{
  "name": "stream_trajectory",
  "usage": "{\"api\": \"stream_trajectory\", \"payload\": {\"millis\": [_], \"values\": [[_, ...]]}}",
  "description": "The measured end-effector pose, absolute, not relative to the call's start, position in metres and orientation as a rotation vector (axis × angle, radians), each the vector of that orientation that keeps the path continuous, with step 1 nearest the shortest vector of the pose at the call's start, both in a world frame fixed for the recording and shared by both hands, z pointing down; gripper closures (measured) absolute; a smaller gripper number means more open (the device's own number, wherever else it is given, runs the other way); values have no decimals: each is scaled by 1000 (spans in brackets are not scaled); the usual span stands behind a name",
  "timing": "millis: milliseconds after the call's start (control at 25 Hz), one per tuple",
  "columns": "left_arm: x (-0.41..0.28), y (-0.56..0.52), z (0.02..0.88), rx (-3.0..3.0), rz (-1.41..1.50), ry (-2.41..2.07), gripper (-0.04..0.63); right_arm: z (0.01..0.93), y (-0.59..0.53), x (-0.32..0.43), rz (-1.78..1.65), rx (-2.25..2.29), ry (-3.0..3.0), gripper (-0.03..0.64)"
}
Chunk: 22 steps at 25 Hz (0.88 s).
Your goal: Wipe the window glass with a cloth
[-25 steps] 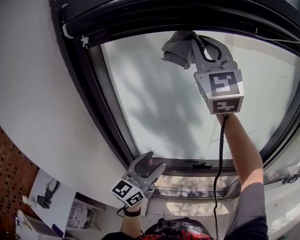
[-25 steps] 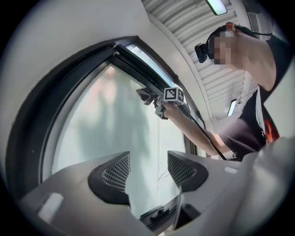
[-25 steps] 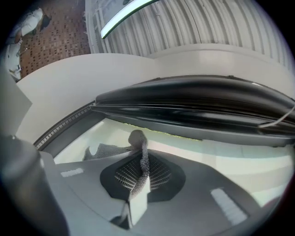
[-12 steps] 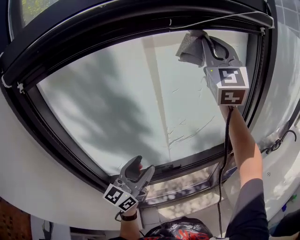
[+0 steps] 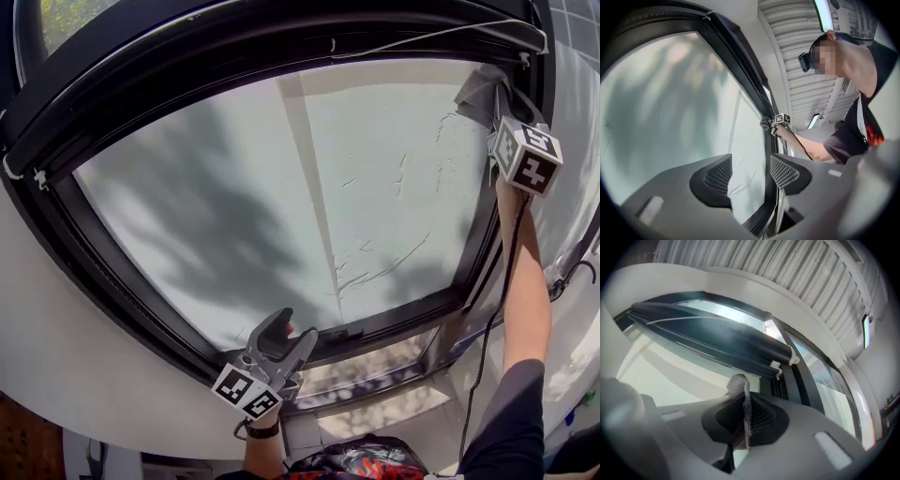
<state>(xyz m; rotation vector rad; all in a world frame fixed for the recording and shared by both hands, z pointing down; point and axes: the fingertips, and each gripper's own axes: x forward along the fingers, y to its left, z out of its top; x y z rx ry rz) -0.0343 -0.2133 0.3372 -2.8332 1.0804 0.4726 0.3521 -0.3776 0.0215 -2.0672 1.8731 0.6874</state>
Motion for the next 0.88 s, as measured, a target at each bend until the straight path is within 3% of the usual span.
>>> {"api": "stream_trajectory", "payload": {"millis": [160,400,640,880], "values": [[-46,-210,343,-2819,467,1136,364,26,-346,265,829,-1823,2011,598],[-73,-194,347,-2786,469,1223,364,24,-282,63,936,-1228,2311,598],[-156,-140,348,-2536,385,1562,370,48,-231,-129,810,-685,2544,598],[-229,-94,355,-2353,298,1753,370,60,-210,-265,766,-496,2616,598]]}}
